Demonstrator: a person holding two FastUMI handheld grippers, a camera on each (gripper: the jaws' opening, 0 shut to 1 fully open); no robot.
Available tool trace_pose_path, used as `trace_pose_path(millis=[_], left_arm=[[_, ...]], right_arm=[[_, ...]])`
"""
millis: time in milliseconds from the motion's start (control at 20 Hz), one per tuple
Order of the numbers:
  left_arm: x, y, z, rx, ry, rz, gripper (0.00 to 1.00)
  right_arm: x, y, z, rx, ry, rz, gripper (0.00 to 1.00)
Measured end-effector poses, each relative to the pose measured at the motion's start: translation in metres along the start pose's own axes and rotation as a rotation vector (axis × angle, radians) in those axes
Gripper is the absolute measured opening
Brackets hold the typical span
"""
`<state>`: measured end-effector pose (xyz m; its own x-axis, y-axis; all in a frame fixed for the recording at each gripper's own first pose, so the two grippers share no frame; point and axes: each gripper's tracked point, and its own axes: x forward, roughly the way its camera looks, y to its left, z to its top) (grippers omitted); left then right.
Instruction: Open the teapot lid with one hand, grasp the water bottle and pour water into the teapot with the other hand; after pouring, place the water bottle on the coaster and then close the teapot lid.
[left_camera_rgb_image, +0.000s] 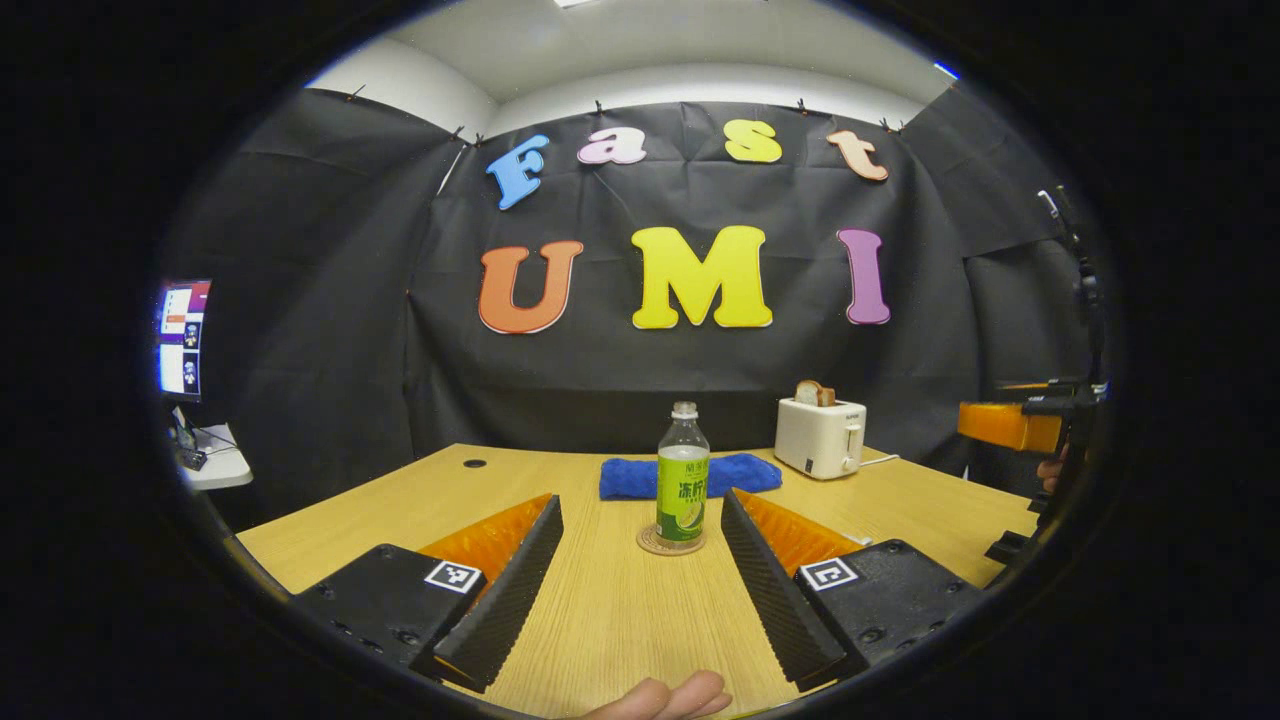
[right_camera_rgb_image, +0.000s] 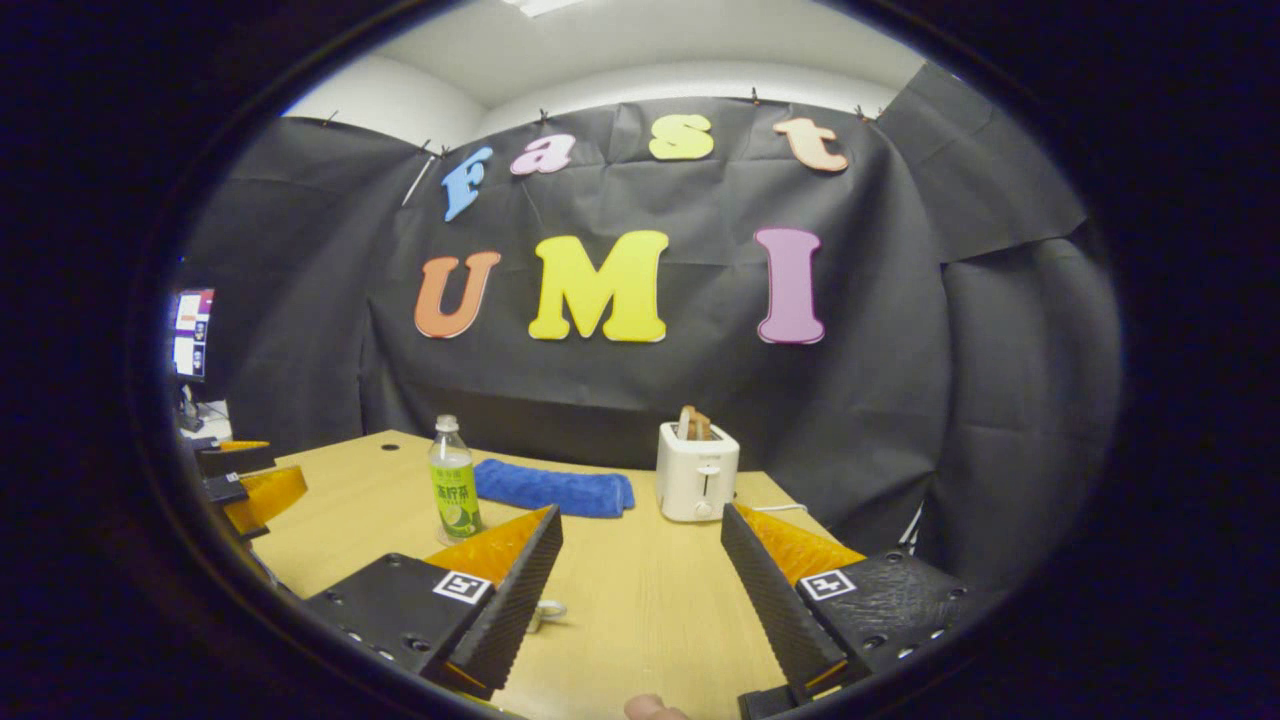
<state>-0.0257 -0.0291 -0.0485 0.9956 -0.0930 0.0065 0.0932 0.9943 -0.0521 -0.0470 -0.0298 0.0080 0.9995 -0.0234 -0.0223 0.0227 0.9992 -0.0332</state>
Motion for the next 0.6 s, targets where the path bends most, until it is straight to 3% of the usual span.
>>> trace_pose_path(millis=[100, 250, 600], left_arm=[[-0.006, 0.001, 0.004, 0.014, -0.006, 0.010, 1.00], [-0.008, -0.008, 0.002, 0.047, 0.005, 0.001, 0.99], [-0.004, -0.013, 0.002, 0.061, 0.027, 0.003, 0.99]], right_arm=[[-0.016, 0.006, 0.013, 0.032, -0.021, 0.045, 0.96], [-0.029, 0.004, 0.031, 0.024, -0.076, 0.051, 0.96], [-0.025, 0.010, 0.021, 0.002, -0.058, 0.066, 0.96]])
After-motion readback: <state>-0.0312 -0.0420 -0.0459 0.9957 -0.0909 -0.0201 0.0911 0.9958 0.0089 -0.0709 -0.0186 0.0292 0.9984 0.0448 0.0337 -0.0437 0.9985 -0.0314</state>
